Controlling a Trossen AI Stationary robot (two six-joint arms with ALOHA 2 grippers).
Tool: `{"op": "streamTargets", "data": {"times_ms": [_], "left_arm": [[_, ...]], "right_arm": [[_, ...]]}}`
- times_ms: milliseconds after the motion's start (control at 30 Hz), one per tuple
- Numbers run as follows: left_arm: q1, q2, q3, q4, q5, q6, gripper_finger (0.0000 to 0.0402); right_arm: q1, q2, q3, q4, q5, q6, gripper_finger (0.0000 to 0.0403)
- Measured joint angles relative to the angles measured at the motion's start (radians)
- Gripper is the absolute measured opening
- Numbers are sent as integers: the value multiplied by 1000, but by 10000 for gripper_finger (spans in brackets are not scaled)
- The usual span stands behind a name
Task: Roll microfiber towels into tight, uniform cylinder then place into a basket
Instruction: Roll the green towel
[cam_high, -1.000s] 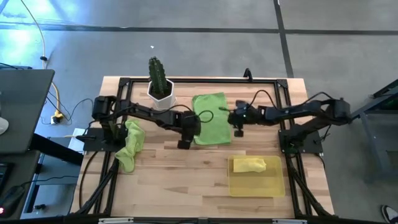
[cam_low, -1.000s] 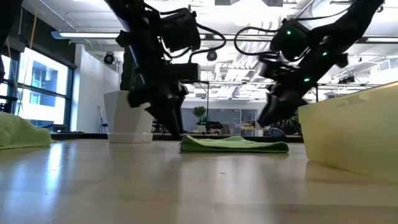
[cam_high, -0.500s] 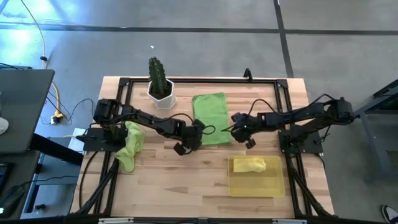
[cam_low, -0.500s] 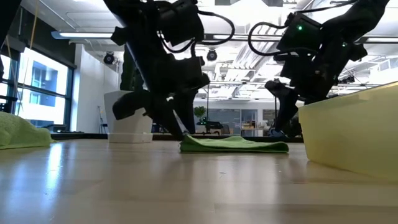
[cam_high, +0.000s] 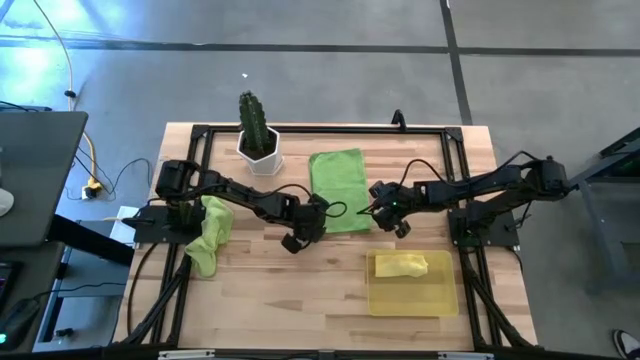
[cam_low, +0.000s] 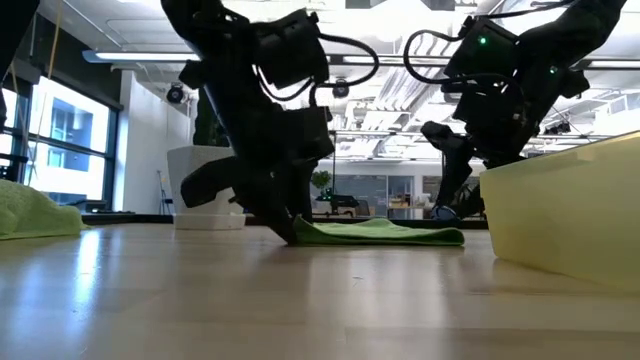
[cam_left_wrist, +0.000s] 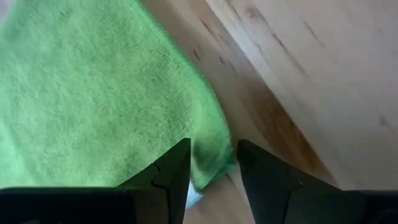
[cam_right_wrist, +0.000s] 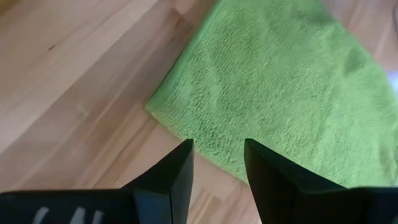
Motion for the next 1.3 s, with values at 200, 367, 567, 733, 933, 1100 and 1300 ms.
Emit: {"op": "streamTargets", "data": {"times_ms": [200,367,567,733,933,1100,1300], "left_arm": [[0,28,1,15,3,-82,127],[13,25,0,21,8,-169,127],[27,26,-1,20,20,-272,120],[27,27,-1,14,22,-325,102],[27,27,-2,13,22,-334,72],[26,27,-2,18,22,-372,43],[27,23,-2,25,21,-486,7]], "right_arm": [[0,59,2,24,-6,40,133],[0,135,2,53,-6,41,133],[2,152,2,79,-8,34,133],[16,153,2,84,-14,34,133],[26,155,2,84,-34,66,89],[27,156,1,78,-53,135,29],[25,156,0,85,-62,337,7]]}}
